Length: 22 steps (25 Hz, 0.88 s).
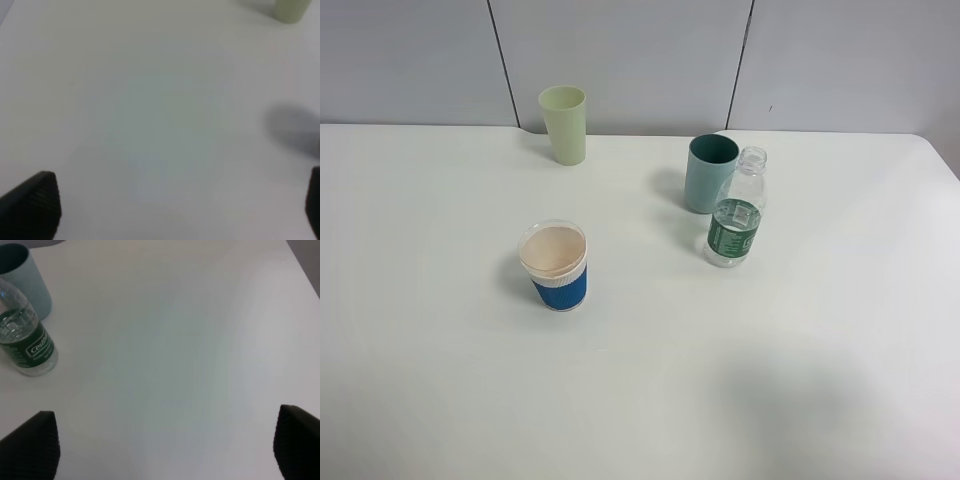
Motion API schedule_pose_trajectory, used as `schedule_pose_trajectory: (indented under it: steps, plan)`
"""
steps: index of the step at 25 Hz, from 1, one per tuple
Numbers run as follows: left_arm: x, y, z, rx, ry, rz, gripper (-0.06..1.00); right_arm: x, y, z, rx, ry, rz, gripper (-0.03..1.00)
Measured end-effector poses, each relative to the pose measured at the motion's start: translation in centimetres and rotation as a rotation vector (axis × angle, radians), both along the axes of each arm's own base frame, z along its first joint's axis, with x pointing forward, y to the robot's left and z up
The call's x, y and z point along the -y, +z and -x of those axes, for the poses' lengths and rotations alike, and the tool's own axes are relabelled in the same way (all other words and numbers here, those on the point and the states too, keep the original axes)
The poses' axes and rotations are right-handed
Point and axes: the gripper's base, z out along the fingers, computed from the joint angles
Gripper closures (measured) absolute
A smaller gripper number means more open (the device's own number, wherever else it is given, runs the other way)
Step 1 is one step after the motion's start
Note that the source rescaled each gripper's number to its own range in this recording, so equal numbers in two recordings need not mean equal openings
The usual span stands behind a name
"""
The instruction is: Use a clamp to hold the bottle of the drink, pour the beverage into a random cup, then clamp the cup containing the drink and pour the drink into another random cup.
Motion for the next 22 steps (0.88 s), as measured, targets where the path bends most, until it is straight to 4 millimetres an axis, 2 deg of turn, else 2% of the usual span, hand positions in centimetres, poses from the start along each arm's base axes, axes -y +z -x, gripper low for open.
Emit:
schedule_pose_trajectory:
  steps: [22]
  plan:
    - [0.10, -0.05, 0.00, -0.003, -0.087, -0.026, -0.05, 0.00, 0.00, 0.00, 0.000, 0.000, 0.000, 0.30]
